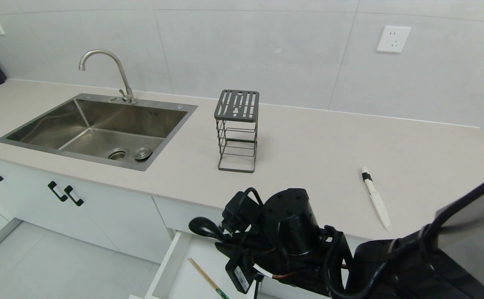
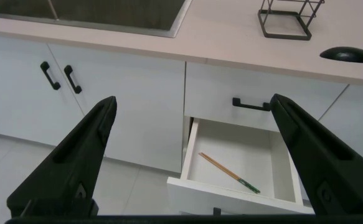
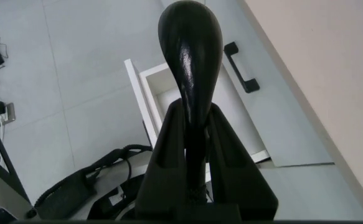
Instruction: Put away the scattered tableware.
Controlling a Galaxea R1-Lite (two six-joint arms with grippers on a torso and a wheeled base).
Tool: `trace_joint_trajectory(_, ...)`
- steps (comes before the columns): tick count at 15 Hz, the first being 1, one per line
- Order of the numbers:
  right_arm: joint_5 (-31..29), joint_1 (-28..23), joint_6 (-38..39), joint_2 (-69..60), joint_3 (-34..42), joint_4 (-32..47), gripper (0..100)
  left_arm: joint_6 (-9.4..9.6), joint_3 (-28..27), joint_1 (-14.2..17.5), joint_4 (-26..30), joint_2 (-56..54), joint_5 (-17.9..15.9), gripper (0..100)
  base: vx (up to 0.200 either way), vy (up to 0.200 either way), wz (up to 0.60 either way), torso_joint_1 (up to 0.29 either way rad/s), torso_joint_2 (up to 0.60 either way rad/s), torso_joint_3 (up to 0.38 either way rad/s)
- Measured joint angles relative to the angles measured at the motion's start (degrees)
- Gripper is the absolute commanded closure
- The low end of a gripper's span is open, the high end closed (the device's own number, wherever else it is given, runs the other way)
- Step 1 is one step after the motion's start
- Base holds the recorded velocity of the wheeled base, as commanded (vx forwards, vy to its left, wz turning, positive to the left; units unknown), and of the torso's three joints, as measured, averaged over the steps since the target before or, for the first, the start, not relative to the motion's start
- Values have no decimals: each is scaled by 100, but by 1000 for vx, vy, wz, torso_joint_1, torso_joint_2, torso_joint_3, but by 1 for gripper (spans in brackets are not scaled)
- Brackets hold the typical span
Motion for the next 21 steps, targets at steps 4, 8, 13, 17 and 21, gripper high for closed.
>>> trace_joint_trajectory(4,7,41,-571,251,-339,20,100,0,0,1,2,0,0,0,0,0,0,0,0,0)
trace_joint_trajectory(8,18,20,-731,538,-730,33,100,2,0,-2,0,1,-2,0,0,0,0,0,0,0)
trace_joint_trajectory(13,221,5,-795,909,-1191,38,100,2,0,-2,0,1,0,0,0,0,0,-109,211,103)
trace_joint_trajectory(17,235,-26,-805,1163,-1541,57,100,0,0,-2,0,0,-2,0,0,0,0,-204,401,198)
trace_joint_trajectory(21,238,-30,-806,1292,-1629,55,100,0,0,0,0,0,-2,0,0,0,0,-36,77,38)
